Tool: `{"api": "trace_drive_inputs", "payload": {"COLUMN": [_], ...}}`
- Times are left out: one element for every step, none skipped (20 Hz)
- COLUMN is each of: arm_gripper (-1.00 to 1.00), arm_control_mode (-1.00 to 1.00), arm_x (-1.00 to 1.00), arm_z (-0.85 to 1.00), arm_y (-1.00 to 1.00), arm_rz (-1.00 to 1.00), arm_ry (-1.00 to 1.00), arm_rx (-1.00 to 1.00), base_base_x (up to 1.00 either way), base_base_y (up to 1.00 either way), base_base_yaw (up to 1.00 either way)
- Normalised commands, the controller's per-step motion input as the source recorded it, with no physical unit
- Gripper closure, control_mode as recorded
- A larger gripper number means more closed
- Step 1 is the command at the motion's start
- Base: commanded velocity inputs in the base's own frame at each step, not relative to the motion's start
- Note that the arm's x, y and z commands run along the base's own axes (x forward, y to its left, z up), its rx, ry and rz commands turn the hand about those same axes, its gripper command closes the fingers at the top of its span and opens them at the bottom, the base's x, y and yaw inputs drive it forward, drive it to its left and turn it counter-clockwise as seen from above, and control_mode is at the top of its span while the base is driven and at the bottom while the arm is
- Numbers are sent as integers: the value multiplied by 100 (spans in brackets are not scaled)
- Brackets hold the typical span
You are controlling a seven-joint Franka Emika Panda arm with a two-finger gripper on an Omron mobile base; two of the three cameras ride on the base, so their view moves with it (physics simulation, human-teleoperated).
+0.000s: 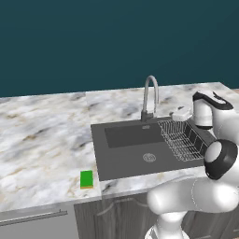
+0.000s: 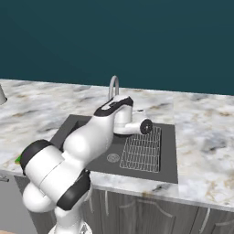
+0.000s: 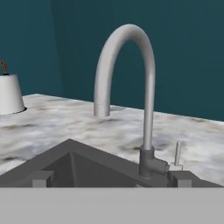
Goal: Soak the sponge with water for a few seconds and then drop it inside the sink.
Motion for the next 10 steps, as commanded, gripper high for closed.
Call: {"api": "trace_drive_inputs", "payload": {"arm_gripper": [-100,-100,-100,-100,-100,-100,-100,-100,-100,-100], "arm_control_mode": [-100,-100,-100,-100,-100,-100,-100,-100,-100,-100], "arm_x": [19,18,16,10,4,0,0,0,0,1], "arm_z": [0,0,0,-4,-9,-7,-8,-11,-14,-16], "arm_y": [0,0,0,0,0,0,0,0,0,0], "arm_rz": [0,0,0,0,0,0,0,0,0,0], "arm_ry": [0,0,0,0,0,0,0,0,0,0], "arm_rx": [0,0,0,0,0,0,0,0,0,0], "base_base_x": [0,0,0,0,0,0,0,0,0,0], "base_base_y": [0,0,0,0,0,0,0,0,0,0], "base_base_yaw": [0,0,0,0,0,0,0,0,0,0]}}
